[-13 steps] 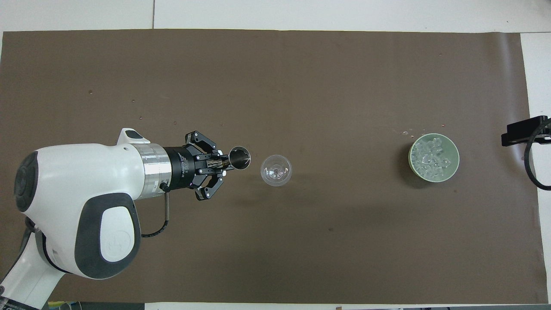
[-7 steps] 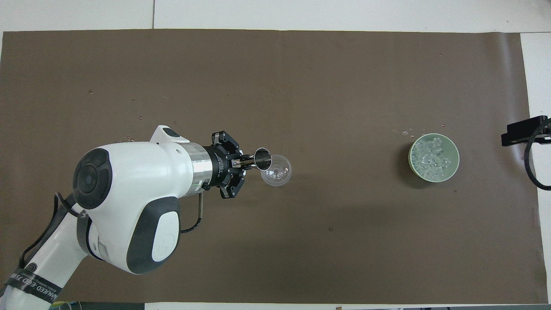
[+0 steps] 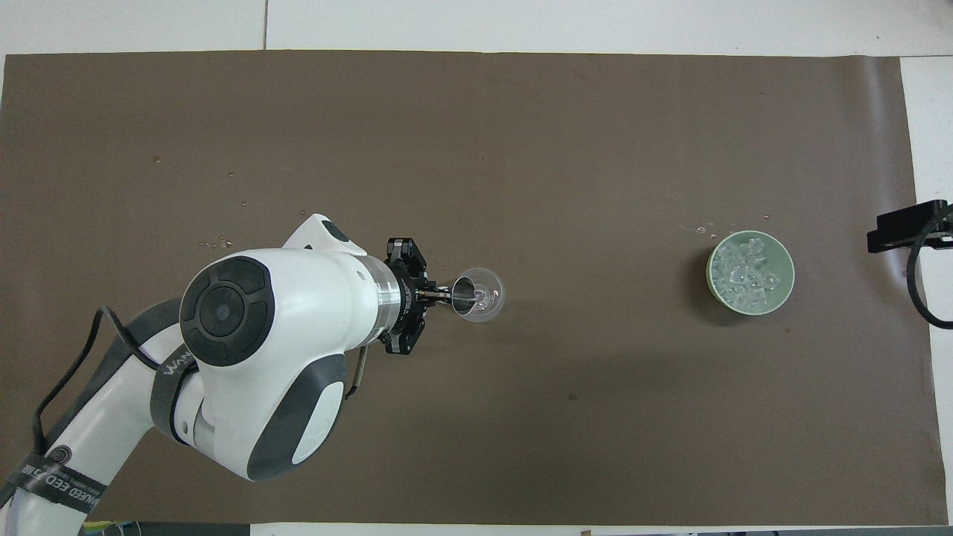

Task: Pour wine and add ice with both arms
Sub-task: 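Tilt the jigger with the left gripper to pour into the glass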

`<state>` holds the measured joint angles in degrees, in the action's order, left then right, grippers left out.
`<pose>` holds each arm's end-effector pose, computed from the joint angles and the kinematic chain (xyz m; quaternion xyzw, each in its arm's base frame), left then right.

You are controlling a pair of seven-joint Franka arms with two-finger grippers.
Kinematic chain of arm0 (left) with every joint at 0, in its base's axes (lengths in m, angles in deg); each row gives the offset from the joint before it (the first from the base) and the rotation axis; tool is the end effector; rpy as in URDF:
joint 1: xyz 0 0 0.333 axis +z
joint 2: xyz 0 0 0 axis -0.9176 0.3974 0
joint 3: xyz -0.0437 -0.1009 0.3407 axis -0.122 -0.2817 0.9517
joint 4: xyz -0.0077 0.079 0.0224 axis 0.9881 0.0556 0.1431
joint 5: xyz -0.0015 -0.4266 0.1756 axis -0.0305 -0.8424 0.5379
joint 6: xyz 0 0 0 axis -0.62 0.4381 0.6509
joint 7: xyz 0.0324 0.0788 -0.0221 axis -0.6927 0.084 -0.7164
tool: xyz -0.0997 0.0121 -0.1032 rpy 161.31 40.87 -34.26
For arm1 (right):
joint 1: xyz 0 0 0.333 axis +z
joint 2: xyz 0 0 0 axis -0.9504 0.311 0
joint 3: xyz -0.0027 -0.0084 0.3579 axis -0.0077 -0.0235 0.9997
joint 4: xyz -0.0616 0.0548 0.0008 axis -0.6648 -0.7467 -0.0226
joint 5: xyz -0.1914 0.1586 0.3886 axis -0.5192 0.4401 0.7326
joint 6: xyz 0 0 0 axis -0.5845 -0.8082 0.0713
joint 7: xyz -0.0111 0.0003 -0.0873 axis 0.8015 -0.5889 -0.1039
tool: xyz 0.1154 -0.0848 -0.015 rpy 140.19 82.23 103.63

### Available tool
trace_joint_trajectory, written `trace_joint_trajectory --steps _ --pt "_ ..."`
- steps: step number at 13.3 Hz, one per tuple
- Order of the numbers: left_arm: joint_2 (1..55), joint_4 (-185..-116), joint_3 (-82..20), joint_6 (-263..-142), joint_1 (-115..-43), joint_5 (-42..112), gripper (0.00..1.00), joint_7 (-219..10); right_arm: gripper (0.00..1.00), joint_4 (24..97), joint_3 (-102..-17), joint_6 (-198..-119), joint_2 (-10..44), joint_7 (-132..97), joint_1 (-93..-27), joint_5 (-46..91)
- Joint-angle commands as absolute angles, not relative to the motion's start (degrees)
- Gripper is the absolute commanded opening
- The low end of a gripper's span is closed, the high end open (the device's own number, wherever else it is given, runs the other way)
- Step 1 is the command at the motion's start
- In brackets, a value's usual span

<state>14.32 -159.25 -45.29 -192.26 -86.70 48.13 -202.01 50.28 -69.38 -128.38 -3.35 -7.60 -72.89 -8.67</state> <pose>0.4881 -0.3943 0.4616 0.7500 0.6461 -0.0491 0.1329 0.5865 -0.0435 0.6405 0.9987 -0.0476 -0.0164 0.0041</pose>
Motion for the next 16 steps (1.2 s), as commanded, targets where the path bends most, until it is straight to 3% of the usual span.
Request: trace_joint_trajectory --steps 1,16 --pt "14.5 -157.6 -44.8 -190.5 -88.7 55.6 0.00 -208.3 1.00 51.1 -69.2 -128.7 -4.1 -8.9 -73.6 -8.4" --pt "16.1 -153.4 -45.3 -182.7 -94.5 78.5 0.00 -213.5 1.00 51.1 -69.1 -128.7 -4.1 -8.9 -73.6 -8.4"
